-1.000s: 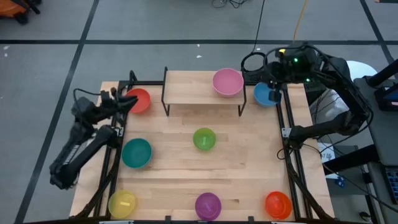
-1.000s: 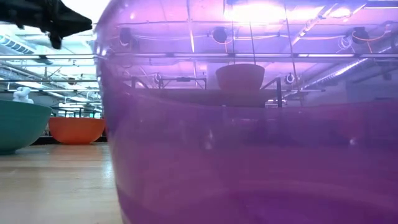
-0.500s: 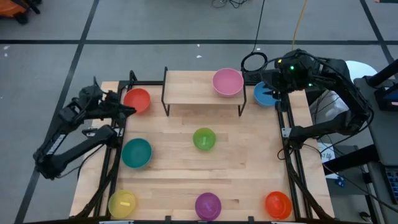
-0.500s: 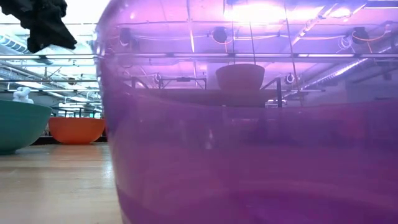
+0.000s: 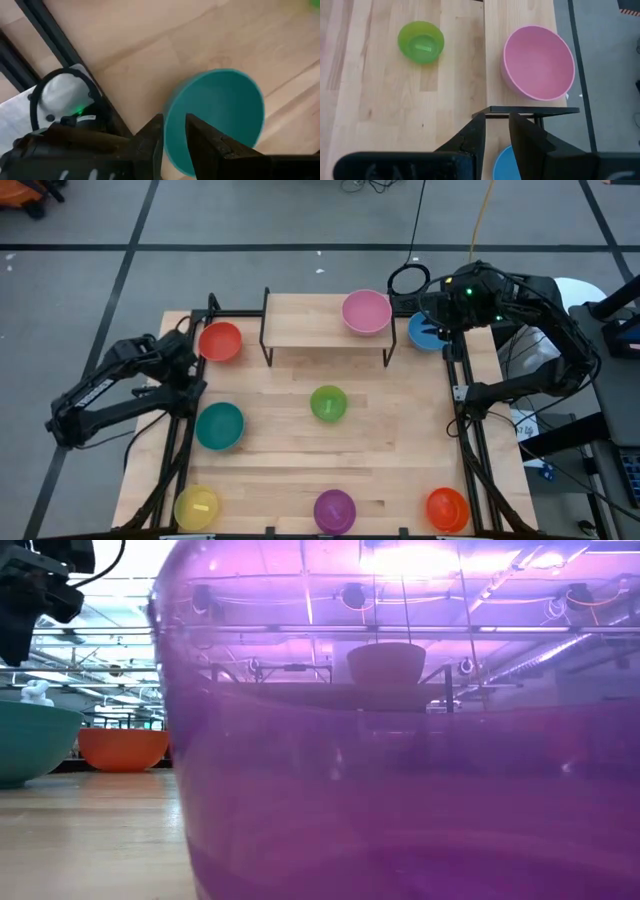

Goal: Place and stack bowls onto a shelf
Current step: Stack the dark green bowl on top of the pink bowl on the shelf

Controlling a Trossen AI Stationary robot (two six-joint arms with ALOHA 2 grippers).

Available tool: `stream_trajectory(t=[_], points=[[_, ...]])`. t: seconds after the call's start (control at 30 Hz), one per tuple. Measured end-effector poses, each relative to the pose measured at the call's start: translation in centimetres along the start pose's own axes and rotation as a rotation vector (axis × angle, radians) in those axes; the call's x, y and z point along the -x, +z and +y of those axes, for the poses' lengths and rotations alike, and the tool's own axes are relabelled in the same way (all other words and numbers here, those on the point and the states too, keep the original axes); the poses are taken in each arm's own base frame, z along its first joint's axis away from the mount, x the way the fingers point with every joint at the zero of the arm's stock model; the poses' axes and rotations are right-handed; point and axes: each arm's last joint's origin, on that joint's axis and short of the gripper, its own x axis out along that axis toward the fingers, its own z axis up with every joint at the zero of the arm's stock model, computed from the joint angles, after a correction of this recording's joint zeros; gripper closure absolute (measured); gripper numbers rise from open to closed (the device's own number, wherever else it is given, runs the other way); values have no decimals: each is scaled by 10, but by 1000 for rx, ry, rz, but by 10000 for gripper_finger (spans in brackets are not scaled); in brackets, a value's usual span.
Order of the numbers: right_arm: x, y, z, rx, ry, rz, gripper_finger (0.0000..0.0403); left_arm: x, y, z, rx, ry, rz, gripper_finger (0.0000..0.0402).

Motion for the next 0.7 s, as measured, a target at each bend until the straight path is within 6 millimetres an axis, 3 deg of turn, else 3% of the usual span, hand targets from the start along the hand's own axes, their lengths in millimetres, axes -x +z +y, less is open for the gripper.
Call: stream_trajectory(t=[0.27,0.7], points=[[0,0,0,2,-1,-1,324,-9,10,-11,-27,27,68,316],[0,0,0,28,0,-1,325,-56,35,-62,-227,100,223,316]])
